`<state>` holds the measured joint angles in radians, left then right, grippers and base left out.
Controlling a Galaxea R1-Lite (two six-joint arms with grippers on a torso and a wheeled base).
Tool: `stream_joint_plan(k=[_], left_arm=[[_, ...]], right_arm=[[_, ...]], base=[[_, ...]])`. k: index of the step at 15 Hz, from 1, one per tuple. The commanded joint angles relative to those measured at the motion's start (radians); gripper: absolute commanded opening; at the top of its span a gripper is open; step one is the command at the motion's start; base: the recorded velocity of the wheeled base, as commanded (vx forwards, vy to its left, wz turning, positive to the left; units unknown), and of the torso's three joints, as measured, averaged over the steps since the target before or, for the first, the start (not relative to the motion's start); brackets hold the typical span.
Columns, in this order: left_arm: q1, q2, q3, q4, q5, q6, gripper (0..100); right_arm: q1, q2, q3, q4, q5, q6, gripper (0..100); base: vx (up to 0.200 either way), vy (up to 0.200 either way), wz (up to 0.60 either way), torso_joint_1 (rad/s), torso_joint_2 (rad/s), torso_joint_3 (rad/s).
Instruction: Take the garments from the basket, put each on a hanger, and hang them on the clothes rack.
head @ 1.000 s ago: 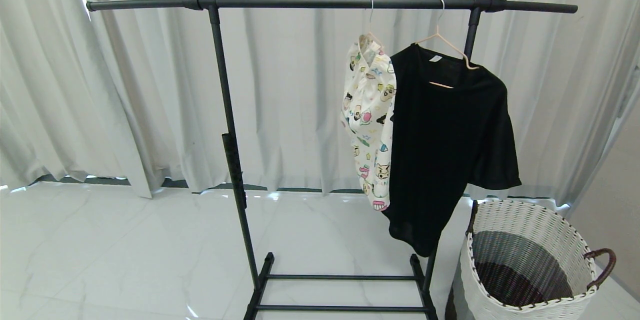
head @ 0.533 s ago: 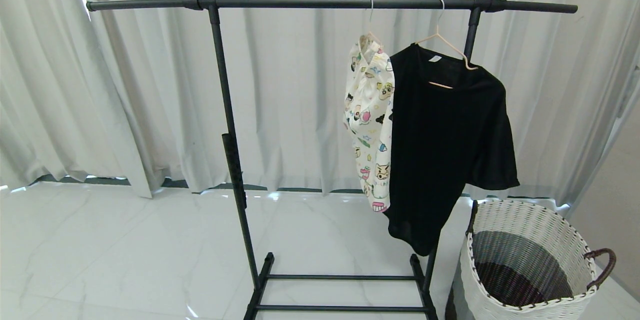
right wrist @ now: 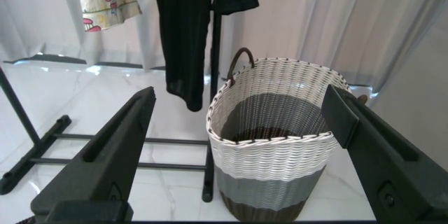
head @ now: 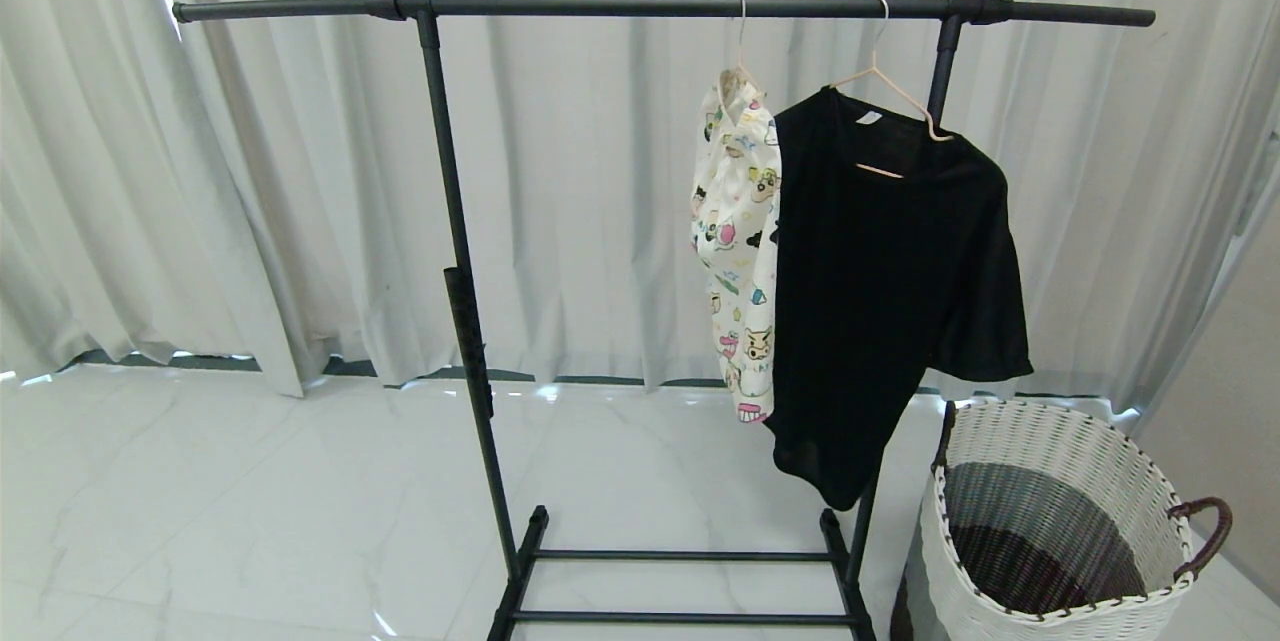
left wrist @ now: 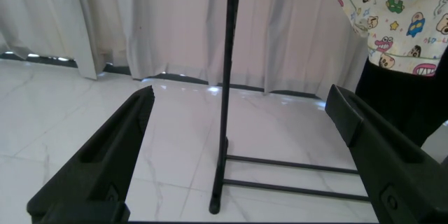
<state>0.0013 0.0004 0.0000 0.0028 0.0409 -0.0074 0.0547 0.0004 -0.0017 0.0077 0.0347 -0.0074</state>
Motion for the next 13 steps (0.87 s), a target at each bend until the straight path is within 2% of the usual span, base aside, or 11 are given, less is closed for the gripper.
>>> stream_joint_plan(k=[1, 13], left_arm=[[0.000, 0.000, -0.002, 0.000, 0.001, 0.000, 100], [0.000, 0.000, 0.000, 0.000, 0.001, 0.000, 100]], right_arm=[[0.001, 0.000, 0.000, 0.000, 0.001, 0.000, 100], [0.001, 0.000, 0.000, 0.000, 0.001, -0.008, 100]], base=[[0.000, 0.000, 0.00, 0.000, 0.00, 0.000], [0.000, 0.000, 0.00, 0.000, 0.00, 0.000]])
